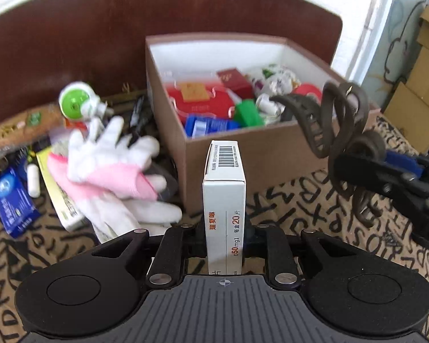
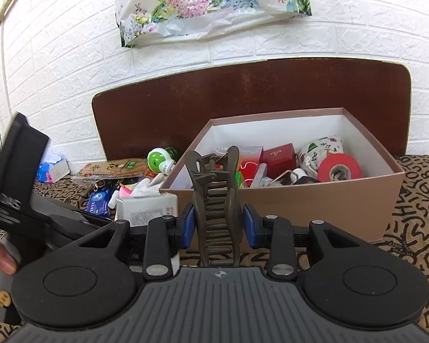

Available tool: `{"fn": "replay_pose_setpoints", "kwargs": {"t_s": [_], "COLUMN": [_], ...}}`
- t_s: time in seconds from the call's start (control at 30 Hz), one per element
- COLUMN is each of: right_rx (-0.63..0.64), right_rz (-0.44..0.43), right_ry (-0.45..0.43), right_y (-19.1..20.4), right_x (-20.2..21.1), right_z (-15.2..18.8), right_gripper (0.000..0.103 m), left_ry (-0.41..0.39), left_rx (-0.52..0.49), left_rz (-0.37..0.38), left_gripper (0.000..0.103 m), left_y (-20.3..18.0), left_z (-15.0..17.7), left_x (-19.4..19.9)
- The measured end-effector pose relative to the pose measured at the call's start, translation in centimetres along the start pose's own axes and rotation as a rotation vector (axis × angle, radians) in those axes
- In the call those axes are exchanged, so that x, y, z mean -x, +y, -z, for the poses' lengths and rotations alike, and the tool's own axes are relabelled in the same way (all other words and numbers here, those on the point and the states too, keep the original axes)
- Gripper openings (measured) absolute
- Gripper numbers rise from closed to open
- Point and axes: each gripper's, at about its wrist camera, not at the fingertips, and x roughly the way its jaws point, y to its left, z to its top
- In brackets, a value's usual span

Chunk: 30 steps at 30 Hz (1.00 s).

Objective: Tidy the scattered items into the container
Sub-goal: 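Open both tools to drop the medicine box and hair clip into the box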

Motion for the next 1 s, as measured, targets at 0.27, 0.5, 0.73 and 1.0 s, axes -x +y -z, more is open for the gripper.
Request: {"fn": "replay_pose_setpoints", "kwargs": {"t_s": [0.27, 0.5, 0.73, 1.0], "right_rx": [0.017, 0.07, 0.089, 0.06], "right_rz": [0.041, 0.125, 0.188, 0.181], "right_ry": [-0.043, -0.101, -0.088, -0.033], "right_y": [-1.1, -3.1, -6.4, -9.3], "right_x": [1.1, 0.4, -3.4, -9.2], "right_z": [-1.1, -4.4, -6.6, -7.0], "right_gripper": [0.039, 0.039, 0.039, 0.041], "left_ry": [-0.124, -0.157, 0.003, 0.062], "left_rx": [-0.022, -0.012, 0.048, 0.006], "left_rz": [0.063, 0.084, 0.204, 0.141], "left_gripper": [0.017, 0.017, 0.018, 0.053], "left_y": [-1.5, -3.4, -4.2, -4.2], "left_z": [-4.2, -11.1, -16.4, -18.8], "left_x": [4.5, 3.0, -4.3, -11.8]}}
